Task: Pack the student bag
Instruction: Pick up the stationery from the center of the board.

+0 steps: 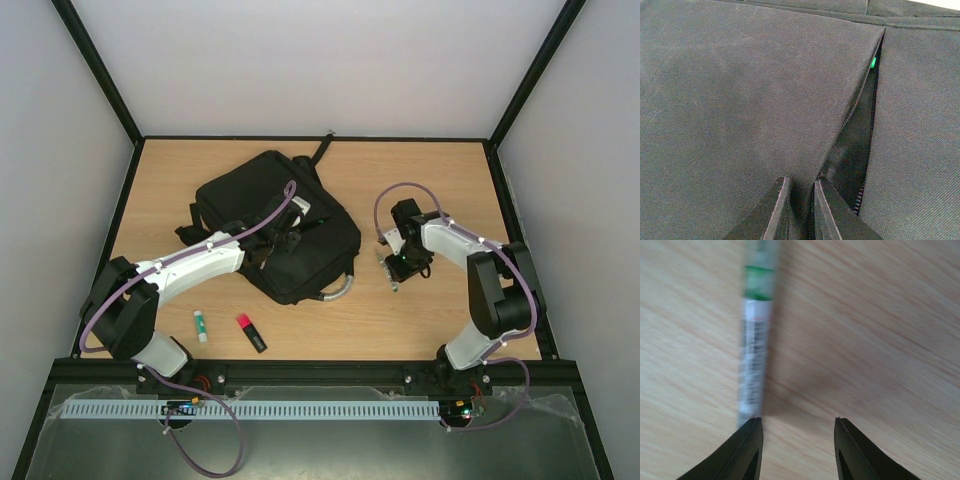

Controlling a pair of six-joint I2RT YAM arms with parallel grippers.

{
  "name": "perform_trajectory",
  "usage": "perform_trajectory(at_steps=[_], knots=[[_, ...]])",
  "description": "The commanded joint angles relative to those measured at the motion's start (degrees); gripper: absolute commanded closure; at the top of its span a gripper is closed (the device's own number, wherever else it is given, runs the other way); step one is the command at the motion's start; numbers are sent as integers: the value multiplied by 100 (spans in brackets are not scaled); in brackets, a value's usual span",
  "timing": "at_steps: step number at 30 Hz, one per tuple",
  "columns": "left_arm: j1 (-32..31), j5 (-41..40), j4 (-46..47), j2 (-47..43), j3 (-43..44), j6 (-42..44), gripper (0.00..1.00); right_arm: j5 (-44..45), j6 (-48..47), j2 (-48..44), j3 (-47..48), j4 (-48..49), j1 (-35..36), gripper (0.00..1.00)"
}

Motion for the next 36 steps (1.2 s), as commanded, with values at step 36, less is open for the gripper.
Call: perform_trajectory(at_steps=[36], knots=[[-98, 74, -57, -79, 165, -11, 86, 507, 160, 253, -125, -156, -160, 63]])
